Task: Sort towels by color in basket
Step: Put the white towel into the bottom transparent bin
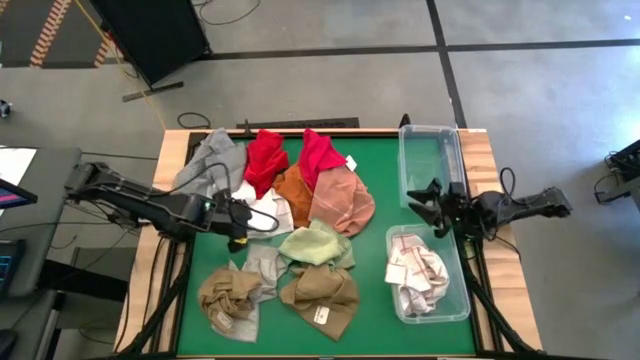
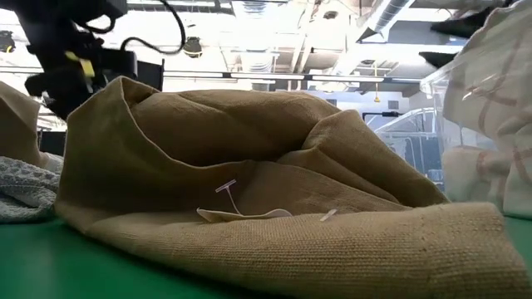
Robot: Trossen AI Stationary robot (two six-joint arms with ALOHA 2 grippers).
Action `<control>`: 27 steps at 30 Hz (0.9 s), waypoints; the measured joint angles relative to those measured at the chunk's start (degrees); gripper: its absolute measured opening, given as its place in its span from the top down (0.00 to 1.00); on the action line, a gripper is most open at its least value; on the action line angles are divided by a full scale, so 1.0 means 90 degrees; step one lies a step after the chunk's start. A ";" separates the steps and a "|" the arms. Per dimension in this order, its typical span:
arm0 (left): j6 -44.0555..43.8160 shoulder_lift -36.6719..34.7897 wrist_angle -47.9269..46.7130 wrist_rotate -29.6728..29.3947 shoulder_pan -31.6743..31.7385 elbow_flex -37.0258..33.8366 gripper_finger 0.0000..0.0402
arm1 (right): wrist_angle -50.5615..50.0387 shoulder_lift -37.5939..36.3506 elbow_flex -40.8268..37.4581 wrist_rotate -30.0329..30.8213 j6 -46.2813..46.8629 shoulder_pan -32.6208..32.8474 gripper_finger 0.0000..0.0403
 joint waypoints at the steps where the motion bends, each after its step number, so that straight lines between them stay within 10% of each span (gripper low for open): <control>1: 0.0002 0.0154 -0.0007 -0.0002 0.0028 0.0000 0.31 | 0.0123 0.0039 0.0000 -0.0034 -0.0110 0.0104 0.39; 8: 0.0292 0.1217 0.0137 0.0125 0.0390 0.0000 0.27 | 0.1201 0.0737 0.0065 -0.0080 -0.0786 0.0761 0.27; 16: 0.1386 0.2098 0.1327 0.1733 0.1087 0.0023 0.34 | 0.1977 0.2391 0.0870 -0.0095 -0.1419 0.1130 0.22; 27: 0.2019 0.1982 0.1399 0.2087 0.1421 0.0054 0.95 | 0.1740 0.5014 0.2921 -0.0114 -0.2304 0.1459 0.22</control>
